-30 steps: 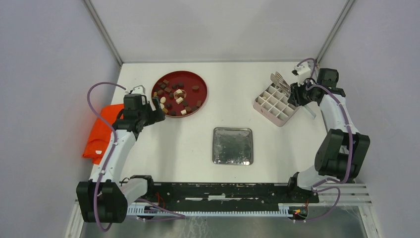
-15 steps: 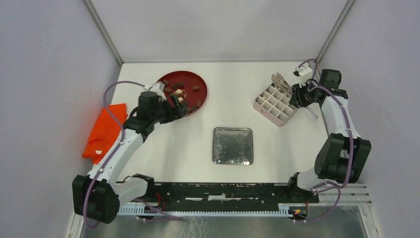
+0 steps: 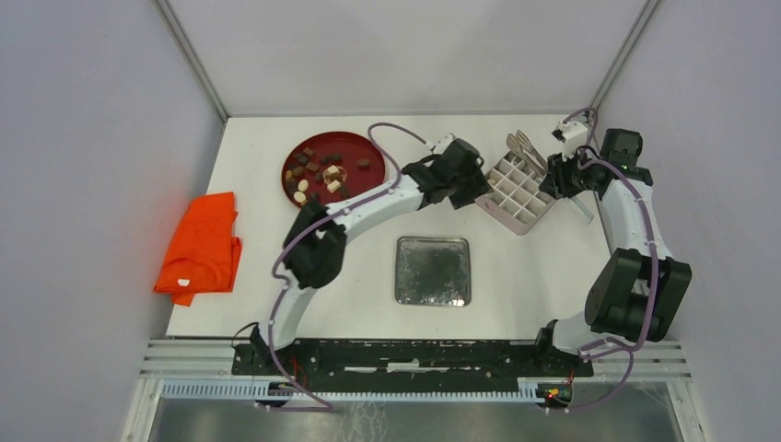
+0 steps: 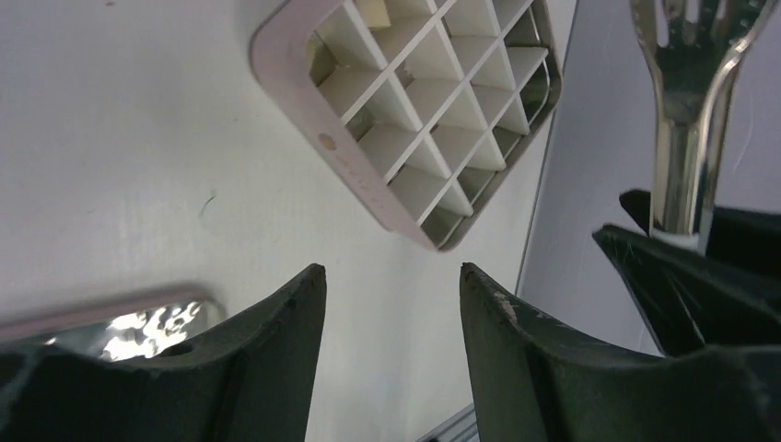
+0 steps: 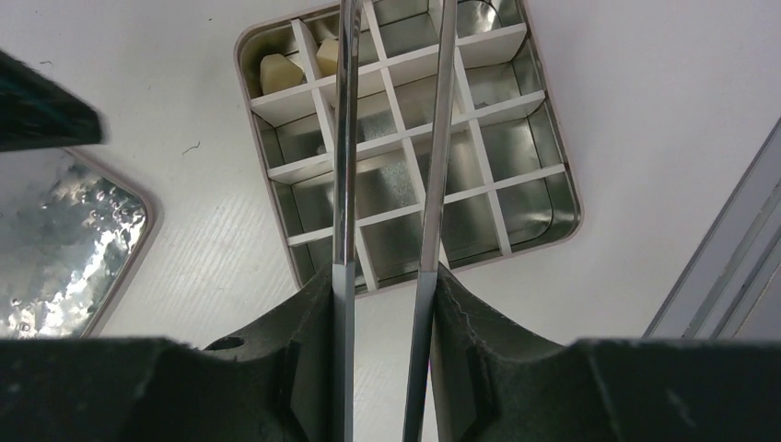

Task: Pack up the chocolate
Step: Adjust the packing box at the center of the board.

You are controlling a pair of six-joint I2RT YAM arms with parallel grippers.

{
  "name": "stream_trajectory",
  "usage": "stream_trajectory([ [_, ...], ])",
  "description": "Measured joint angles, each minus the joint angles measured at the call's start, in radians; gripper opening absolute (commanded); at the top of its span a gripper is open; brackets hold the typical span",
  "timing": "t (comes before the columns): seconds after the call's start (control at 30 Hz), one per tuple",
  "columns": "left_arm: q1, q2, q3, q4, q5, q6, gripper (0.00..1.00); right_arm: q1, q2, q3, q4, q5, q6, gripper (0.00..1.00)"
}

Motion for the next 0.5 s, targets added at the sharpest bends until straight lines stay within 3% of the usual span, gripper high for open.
stream_trajectory([
  [0.07,-0.025,0.150,0.200,-0.095,-0.037,-0.052,0.58,-0.013,0.000,0.000,0.002,-0.012,0.000,0.00],
  [0.17,-0.048,0.270,0.333,-0.185,-0.068,-0.118,0.56,-0.032,0.000,0.000,0.003,-0.034,-0.001,0.00],
  [0.5,-0.055,0.364,0.396,-0.269,-0.106,-0.200,0.59,-0.062,0.000,-0.001,0.008,-0.088,-0.010,0.00],
])
